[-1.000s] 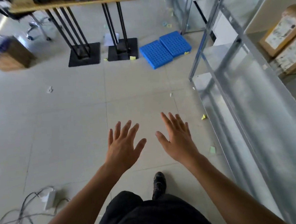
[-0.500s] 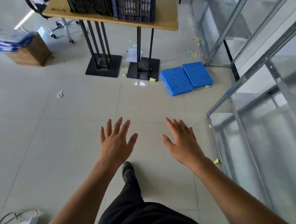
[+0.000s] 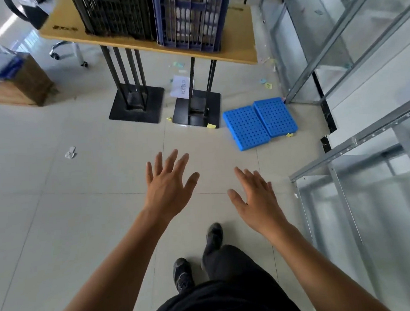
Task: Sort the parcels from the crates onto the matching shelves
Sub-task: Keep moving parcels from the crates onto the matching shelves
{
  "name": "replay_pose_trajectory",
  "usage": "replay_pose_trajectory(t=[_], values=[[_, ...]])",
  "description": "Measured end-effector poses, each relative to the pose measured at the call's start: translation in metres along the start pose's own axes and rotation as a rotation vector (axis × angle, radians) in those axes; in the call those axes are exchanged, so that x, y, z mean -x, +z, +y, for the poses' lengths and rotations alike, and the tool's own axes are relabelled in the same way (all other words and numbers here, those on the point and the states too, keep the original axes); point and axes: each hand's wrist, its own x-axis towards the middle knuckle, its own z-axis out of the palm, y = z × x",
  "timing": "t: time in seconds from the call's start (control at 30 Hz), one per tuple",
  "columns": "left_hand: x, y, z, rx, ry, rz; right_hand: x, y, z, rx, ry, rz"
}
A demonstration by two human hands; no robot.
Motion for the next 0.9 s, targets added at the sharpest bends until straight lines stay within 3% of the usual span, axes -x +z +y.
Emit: replay_pose_trajectory(t=[0.33, 0.63, 0.9], values=[[-0.184, -0.043, 0.001, -0.066, -0.004, -0.042, -0.205, -0.052, -0.011, -0.074, -0.031, 0.038], [-0.376, -0.142, 0.014, -0.02, -0.011, 0.2, -0.374, -0.163, -0.048, -0.099, -0.195, 0.177], [-0.496, -0.168, -0.011, 0.029, 0.067, 0.244, -0.498, -0.207, -0.104, -0.099, -0.211, 0.258]])
